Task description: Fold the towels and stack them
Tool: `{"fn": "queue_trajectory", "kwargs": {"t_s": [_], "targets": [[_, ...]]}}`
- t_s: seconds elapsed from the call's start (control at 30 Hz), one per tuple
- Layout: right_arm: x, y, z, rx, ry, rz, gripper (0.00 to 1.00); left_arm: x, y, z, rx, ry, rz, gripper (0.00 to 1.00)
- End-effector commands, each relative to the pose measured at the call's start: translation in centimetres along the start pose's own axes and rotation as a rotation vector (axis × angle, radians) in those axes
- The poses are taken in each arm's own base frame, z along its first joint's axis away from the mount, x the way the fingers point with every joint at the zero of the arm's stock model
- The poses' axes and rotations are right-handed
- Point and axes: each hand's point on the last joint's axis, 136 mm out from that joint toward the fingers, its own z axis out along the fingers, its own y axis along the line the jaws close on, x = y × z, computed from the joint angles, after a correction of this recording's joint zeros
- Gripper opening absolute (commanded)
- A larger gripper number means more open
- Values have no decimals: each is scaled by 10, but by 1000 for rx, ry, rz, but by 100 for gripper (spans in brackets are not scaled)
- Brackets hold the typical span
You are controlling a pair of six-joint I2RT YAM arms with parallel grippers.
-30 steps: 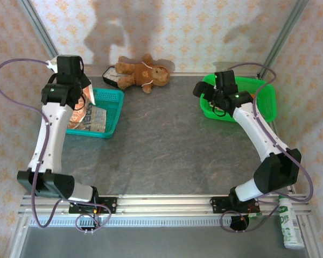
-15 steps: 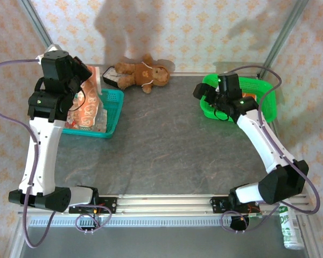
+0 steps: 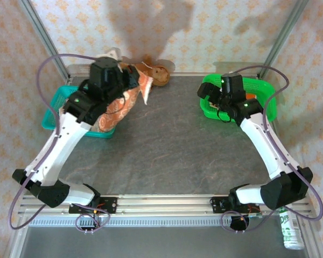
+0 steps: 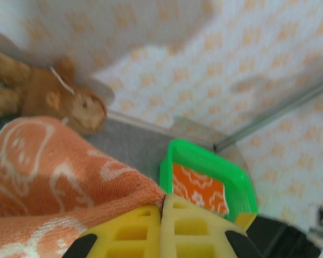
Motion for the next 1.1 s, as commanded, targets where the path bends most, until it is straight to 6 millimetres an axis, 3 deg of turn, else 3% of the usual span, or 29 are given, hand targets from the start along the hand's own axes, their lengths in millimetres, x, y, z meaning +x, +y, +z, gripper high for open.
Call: {"fn": "queue_trajectory", "kwargs": {"t_s": [0.0,0.2,0.4,0.57,0.77,1.0,1.03,1.07], "targets": [[-5,-10,-11,49,-42,5,99,38,-13,24,47,57,-17,0],[-4,-13,-10,63,-42,7,99,120,-19,64,30,221,15,0],[-5,-13,-11,67,-43,9,99,199,-43,94,41,354,109,0],[-2,-18,-9,88,-37,10,99,265,-38,126,28,491,126,0],[1,-22,-6,114,-25,-2,99,318,-27,151,0,598,144,0],[10,-27,3,133,13,-16,99,361,-38,153,46,728,175,0],[12,-28,6,136,24,-18,99,366,-35,152,35,744,182,3],[16,-29,10,141,38,-19,99,367,-30,151,18,751,188,16]]}}
